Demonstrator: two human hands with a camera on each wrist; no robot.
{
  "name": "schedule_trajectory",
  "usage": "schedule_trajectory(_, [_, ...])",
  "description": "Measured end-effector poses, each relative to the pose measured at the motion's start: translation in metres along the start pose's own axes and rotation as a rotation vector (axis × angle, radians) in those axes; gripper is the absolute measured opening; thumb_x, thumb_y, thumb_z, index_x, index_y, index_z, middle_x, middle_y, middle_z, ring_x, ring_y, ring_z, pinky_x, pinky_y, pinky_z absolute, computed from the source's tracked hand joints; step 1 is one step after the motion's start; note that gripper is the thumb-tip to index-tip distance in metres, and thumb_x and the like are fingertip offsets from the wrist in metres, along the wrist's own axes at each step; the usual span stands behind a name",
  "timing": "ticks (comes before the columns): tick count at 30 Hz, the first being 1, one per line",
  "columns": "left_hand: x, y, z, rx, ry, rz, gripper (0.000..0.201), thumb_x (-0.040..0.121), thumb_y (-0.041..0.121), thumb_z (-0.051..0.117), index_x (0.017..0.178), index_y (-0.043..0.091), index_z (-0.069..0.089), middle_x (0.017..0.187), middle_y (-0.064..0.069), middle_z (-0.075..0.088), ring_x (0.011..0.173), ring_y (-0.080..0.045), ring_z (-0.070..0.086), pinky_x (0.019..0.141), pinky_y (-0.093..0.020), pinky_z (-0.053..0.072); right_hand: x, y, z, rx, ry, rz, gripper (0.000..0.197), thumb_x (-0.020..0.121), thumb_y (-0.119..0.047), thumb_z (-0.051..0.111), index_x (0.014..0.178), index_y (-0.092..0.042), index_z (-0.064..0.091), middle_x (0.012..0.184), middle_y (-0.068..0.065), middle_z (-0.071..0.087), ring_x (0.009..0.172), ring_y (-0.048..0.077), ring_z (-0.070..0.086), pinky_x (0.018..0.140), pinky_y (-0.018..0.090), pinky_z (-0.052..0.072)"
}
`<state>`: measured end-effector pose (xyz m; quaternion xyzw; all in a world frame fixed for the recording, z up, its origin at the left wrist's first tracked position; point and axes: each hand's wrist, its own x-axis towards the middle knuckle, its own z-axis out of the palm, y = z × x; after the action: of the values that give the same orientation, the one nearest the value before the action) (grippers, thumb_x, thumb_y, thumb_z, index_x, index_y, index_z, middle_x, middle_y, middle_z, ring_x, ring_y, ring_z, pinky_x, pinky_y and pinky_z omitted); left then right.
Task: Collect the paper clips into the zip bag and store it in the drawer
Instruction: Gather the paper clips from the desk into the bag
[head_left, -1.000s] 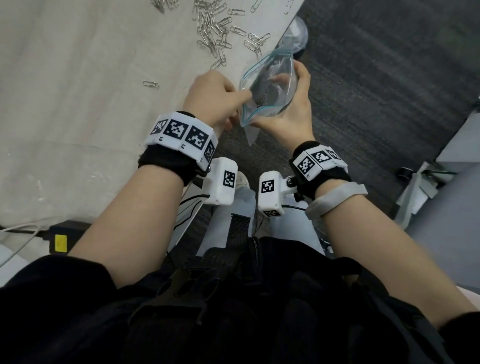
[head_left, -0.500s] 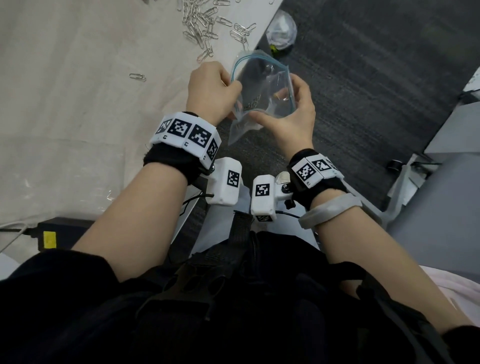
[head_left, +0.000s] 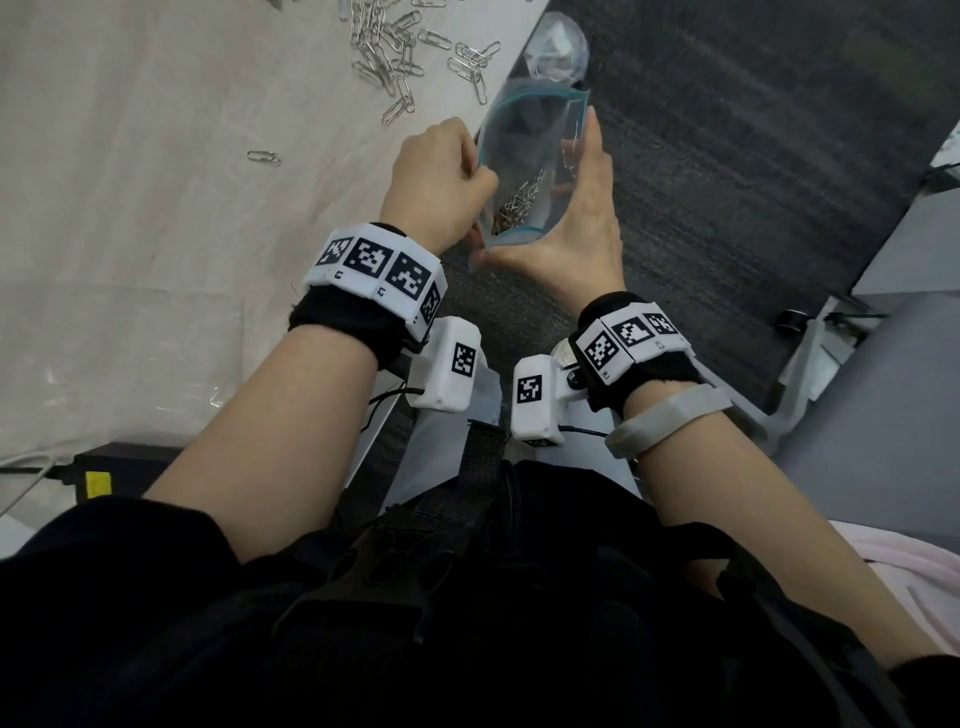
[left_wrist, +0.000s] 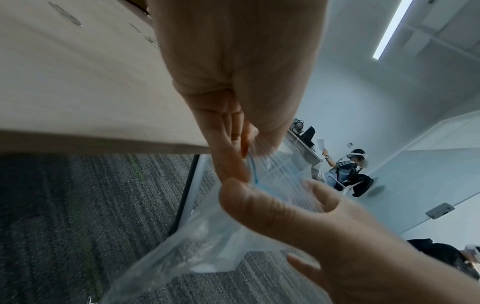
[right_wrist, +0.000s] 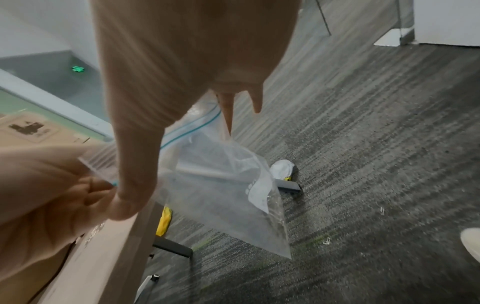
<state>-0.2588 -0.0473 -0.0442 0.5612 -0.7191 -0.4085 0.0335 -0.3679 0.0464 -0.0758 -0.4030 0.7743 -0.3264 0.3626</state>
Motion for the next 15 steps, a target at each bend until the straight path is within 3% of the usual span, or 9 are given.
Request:
schedule_trajectory(4, [0.003, -0.004, -0.001, 0.008, 0.007, 0.032, 0.002, 0.074, 0.016, 0.048, 0.073, 0.016, 0.047, 0.076, -0.014, 0.066, 0.079, -0.032, 0.065, 0.073, -0.046, 0.053, 0.005, -0.009, -0.004, -0.191, -0.011, -0.023, 0.146, 0.047, -0.055, 0.089, 0.154, -0.011, 0.0, 0.144, 0.008, 0.038, 0.131, 0.026, 0.042, 0.11, 0.048, 0.037])
schedule_trajectory(9, [0.006, -0.003, -0.005, 0.102, -0.023, 0.045, 0.01, 0.076, 0.014, 0.051, 0.071, 0.018, 0.044, 0.061, 0.003, 0.05, 0.081, -0.031, 0.062, 0.077, -0.044, 0.05, 0.014, -0.016, -0.006, -0.257, -0.072, -0.04, 0.144, 0.044, -0.058, 0.09, 0.153, -0.007, 0.009, 0.155, 0.006, 0.022, 0.142, 0.023, 0.032, 0.108, 0.048, 0.041])
schedule_trajectory(12, [0.005, -0.003, -0.008, 0.124, -0.067, 0.073, 0.019, 0.079, 0.011, 0.053, 0.067, 0.02, 0.042, 0.061, 0.005, 0.047, 0.079, -0.031, 0.061, 0.072, -0.043, 0.051, 0.017, -0.021, -0.009, -0.303, -0.116, -0.053, 0.154, 0.042, -0.06, 0.091, 0.154, -0.01, -0.002, 0.161, 0.004, 0.01, 0.143, 0.025, 0.03, 0.107, 0.05, 0.039])
schedule_trajectory(15, [0.004, -0.003, -0.009, 0.129, -0.096, 0.094, 0.023, 0.078, 0.011, 0.055, 0.064, 0.021, 0.04, 0.069, -0.008, 0.055, 0.078, -0.031, 0.06, 0.069, -0.042, 0.051, 0.017, -0.027, -0.012, -0.317, -0.165, -0.057, 0.155, 0.047, -0.053, 0.093, 0.153, -0.011, -0.013, 0.162, 0.004, 0.008, 0.143, 0.027, 0.028, 0.106, 0.053, 0.03])
